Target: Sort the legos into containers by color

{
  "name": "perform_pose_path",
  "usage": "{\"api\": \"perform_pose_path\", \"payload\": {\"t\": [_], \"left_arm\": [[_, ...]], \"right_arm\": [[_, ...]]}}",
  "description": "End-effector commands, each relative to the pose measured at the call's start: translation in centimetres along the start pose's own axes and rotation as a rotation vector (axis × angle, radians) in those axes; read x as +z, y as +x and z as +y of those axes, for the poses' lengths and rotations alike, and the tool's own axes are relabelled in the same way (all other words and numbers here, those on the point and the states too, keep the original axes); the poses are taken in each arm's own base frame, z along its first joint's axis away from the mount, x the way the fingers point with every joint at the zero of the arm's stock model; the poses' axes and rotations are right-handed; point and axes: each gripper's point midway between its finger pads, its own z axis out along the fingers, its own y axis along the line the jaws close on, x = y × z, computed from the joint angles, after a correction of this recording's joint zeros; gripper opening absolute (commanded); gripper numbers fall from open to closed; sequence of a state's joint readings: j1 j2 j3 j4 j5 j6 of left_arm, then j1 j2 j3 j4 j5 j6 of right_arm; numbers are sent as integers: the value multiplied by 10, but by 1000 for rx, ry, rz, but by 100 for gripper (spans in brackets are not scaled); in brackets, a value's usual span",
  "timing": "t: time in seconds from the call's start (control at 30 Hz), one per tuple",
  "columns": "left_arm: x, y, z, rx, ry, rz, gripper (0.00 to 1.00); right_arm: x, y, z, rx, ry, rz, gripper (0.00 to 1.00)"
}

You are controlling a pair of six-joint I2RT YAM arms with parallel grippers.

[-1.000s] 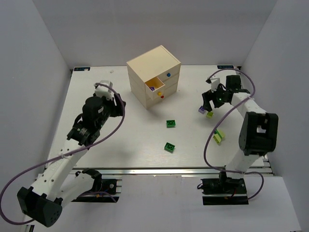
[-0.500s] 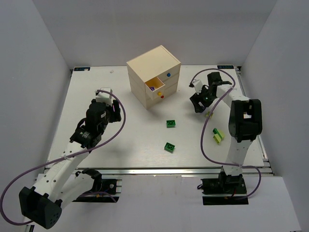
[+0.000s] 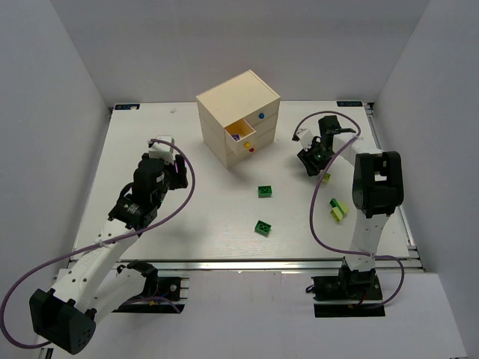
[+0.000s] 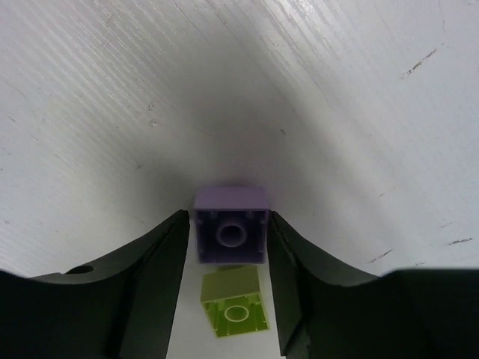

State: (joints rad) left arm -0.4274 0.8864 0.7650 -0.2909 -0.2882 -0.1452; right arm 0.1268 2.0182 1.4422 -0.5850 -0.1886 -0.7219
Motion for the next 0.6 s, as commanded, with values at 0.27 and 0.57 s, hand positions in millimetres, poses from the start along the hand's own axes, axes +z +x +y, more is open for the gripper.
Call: {"api": "perform_pose_path", "payload": {"t": [0.27,0.57], "left_arm": [[-2,-8,2,-2,-5,-28,73],[1,-4,-2,-2,10,-11,73]], "right_arm": [[-30,-18,4,-20,18,-75,5],[-194,-147,76,-149,-71,-545,0]]}}
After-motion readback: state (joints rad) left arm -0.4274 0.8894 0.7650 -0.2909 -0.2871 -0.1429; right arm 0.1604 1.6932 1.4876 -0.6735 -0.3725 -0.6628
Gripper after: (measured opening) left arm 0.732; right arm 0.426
